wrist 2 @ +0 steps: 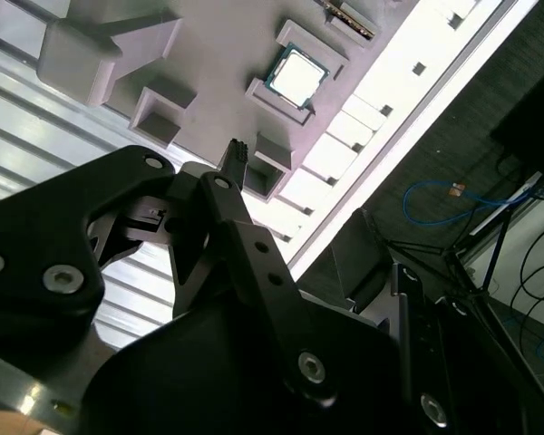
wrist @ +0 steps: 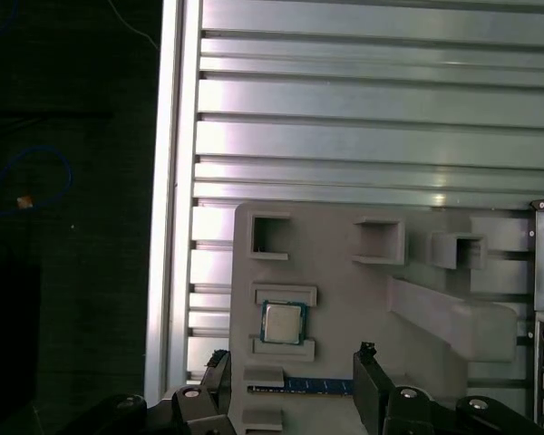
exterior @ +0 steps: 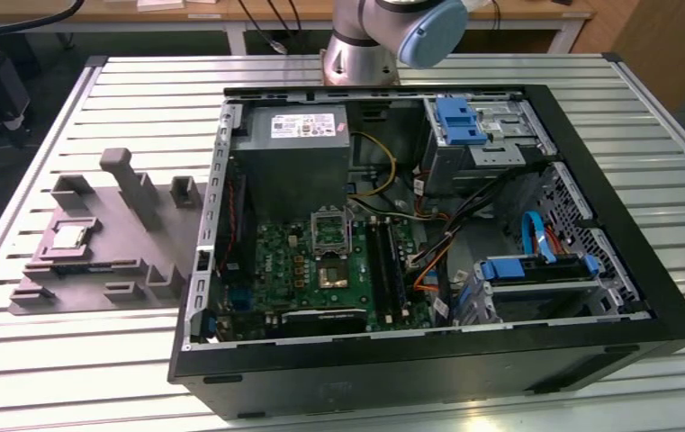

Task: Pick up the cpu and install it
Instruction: 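Pick up the cpu and move it towards the insertion slot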

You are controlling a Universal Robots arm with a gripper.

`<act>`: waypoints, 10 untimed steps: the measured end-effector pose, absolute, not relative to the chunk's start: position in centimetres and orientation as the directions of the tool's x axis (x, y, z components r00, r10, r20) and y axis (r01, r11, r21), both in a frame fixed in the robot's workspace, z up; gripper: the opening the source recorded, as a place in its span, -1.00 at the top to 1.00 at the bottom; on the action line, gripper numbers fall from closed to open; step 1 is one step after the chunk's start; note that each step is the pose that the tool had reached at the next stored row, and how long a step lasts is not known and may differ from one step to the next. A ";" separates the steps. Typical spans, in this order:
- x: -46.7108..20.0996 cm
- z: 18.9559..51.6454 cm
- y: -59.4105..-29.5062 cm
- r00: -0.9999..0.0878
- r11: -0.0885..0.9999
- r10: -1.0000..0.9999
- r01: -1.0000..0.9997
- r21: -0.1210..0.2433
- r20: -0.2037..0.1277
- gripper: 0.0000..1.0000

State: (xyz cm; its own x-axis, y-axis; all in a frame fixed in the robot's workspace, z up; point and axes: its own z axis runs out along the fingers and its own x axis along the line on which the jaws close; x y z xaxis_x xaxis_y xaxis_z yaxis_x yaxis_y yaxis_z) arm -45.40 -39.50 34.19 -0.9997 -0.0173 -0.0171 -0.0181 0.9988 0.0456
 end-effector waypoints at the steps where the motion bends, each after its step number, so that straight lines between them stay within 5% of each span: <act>1: -45.4 34.2 -39.5 -1.000 0.999 -0.017 -0.018 0.046 -0.017 -0.29; 10: -45.4 33.9 -39.5 -1.000 0.999 -0.017 -0.018 0.046 -0.017 -0.29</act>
